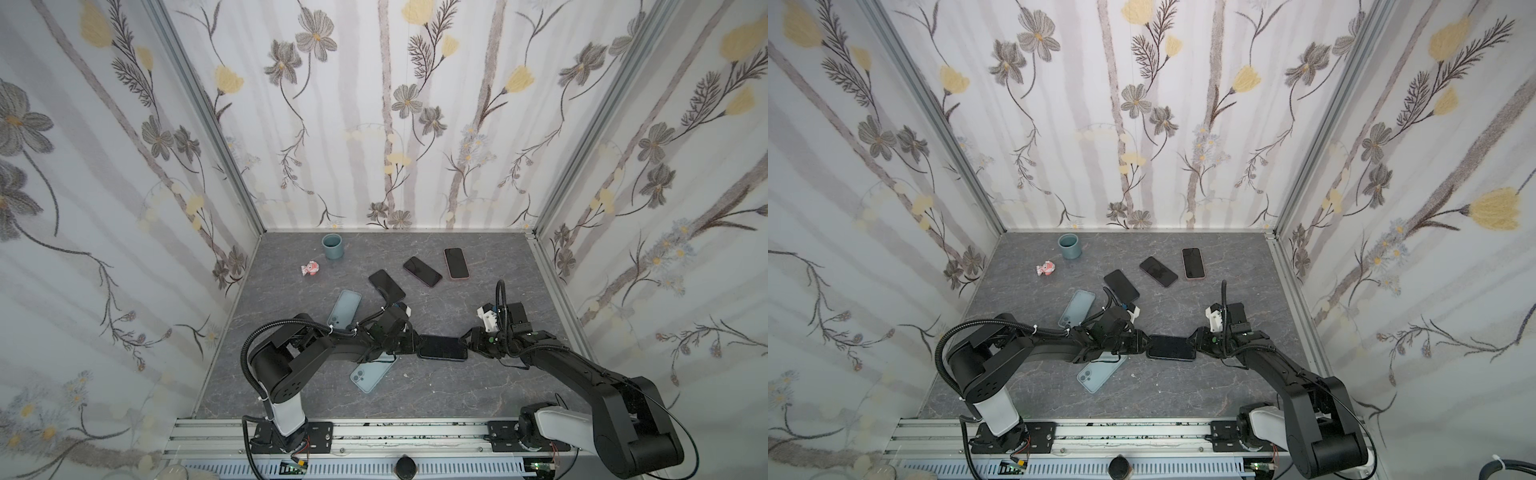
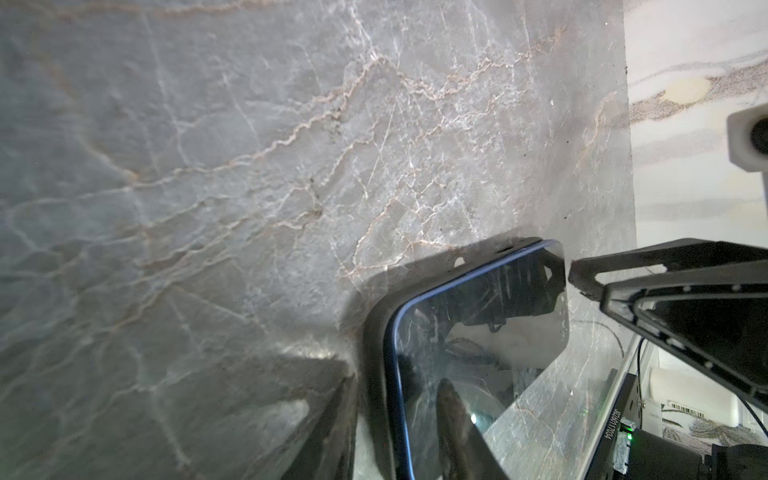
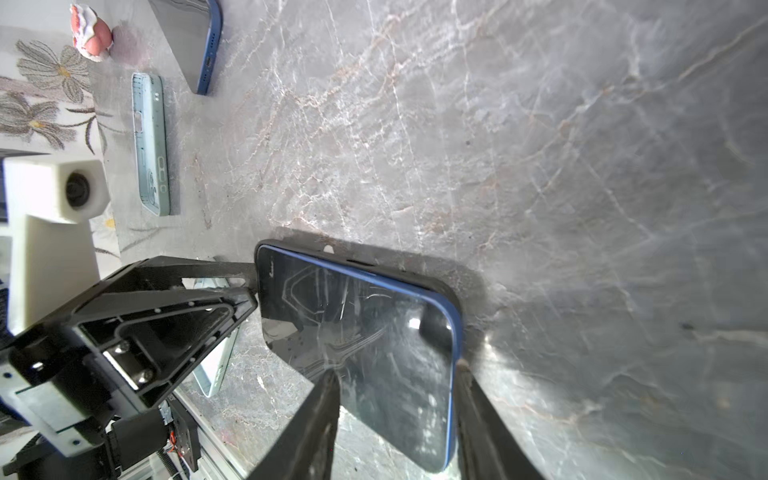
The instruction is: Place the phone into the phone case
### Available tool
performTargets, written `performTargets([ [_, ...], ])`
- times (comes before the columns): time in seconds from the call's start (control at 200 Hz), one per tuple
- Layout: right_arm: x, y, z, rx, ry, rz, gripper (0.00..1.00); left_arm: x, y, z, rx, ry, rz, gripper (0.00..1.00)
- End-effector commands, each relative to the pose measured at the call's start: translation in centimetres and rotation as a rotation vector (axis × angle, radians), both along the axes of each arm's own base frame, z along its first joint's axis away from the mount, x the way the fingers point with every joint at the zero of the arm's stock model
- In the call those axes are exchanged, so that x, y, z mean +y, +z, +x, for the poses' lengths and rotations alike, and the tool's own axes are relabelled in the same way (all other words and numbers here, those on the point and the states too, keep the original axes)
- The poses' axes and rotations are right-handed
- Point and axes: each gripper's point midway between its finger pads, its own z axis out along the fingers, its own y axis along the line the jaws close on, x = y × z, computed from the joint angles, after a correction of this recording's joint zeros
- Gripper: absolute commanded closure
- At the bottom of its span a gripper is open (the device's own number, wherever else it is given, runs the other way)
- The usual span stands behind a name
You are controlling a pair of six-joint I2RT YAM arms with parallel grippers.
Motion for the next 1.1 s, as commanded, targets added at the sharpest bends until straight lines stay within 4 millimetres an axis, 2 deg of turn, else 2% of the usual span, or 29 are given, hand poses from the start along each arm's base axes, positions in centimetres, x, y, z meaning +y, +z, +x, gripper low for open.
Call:
performTargets([
  [0.0, -0.6, 0.2, -0.3, 0.004, -0.003, -0.039, 0.54, 1.0, -0.7, -0.4, 0.013, 0.000, 0.054, 0.65],
  [0.12, -0.9, 0.5, -0.5, 0.002, -0.023, -0.051, 0.55, 1.1, -0.5, -0.4, 0.006, -0.011, 0.067, 0.66],
  [0.285, -0.8, 0.1, -1.0, 0.019, -0.027, -0.034, 0.72, 1.0, -0.7, -0.7, 0.016, -0.024, 0.070, 0.68],
  [0.525, -0.3, -1.1, -1.7, 0.064, -0.007, -0.036, 0.73, 0.8, -1.2, -1.3, 0.046, -0.051, 0.070, 0.71],
  [0.734, 0.3, -1.6, -2.2, 0.087, 0.017, -0.024, 0.77, 0.7, -1.6, -1.7, 0.062, -0.067, 0.075, 0.77],
  [0.929, 1.1, -1.4, -2.1, 0.079, 0.037, -0.004, 0.87, 0.6, -1.8, -1.9, 0.071, -0.070, 0.074, 0.78],
  [1.094, 1.5, -1.3, -2.0, 0.074, 0.050, 0.000, 0.88, 0.7, -1.9, -2.0, 0.073, -0.070, 0.072, 0.83],
])
